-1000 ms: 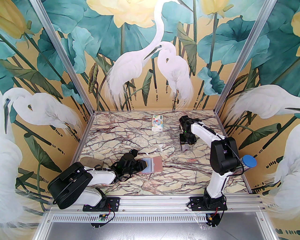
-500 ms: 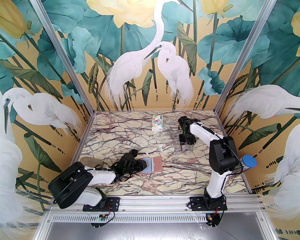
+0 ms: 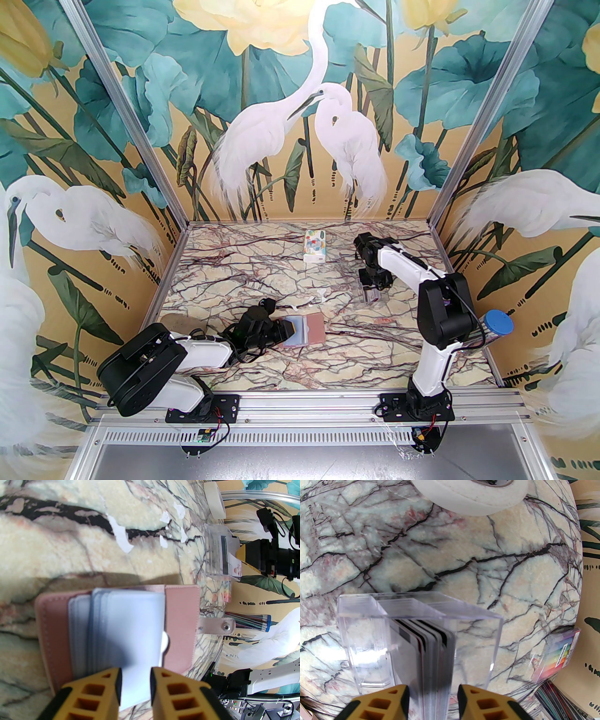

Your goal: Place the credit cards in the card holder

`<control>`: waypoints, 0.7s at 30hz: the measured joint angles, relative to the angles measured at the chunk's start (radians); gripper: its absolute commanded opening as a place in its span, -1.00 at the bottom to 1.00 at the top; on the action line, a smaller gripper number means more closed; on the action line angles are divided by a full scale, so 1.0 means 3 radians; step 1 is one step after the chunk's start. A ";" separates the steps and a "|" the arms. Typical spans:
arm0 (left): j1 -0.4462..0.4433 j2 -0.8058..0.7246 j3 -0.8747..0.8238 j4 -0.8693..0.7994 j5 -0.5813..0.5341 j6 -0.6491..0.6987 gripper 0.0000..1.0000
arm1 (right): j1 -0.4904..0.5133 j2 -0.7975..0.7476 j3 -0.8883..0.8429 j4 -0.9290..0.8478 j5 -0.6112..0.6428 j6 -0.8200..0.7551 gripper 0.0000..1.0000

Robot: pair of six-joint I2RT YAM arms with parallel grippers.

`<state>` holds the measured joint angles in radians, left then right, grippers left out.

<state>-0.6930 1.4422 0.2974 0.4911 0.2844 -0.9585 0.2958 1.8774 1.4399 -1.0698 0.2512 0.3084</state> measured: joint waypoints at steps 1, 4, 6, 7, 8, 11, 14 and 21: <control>0.0000 0.0000 0.0000 0.0000 0.0000 0.0000 -0.45 | 0.0000 0.0000 0.0004 -0.0004 0.0014 0.0000 -0.21; 0.0000 0.0003 0.0003 -0.0001 0.0000 0.0000 -0.45 | 0.0000 0.0000 0.0006 -0.0008 0.0046 -0.0003 -0.24; 0.0000 0.0015 0.0008 0.0008 0.0009 0.0000 -0.45 | 0.0000 0.0000 0.0006 -0.0011 0.0051 -0.0010 -0.28; 0.0000 0.0020 0.0011 0.0013 0.0013 0.0000 -0.45 | 0.0000 0.0000 0.0006 -0.0013 0.0051 -0.0011 -0.30; 0.0000 0.0022 0.0014 0.0013 0.0013 0.0000 -0.45 | 0.0000 0.0000 0.0006 -0.0013 0.0051 -0.0015 -0.33; 0.0000 0.0022 0.0014 0.0013 0.0013 0.0000 -0.45 | 0.0000 0.0000 0.0008 -0.0014 0.0052 -0.0028 -0.39; 0.0000 0.0022 0.0014 0.0013 0.0014 0.0000 -0.45 | 0.0003 -0.0003 0.0010 -0.0014 0.0052 -0.0033 -0.41; 0.0000 0.0036 0.0020 0.0017 0.0023 0.0000 -0.45 | 0.0015 -0.0018 0.0010 -0.0017 0.0053 -0.0036 -0.49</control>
<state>-0.6930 1.4528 0.3035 0.4961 0.2913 -0.9585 0.3004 1.8721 1.4429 -1.0748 0.2672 0.2977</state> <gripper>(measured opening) 0.273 0.263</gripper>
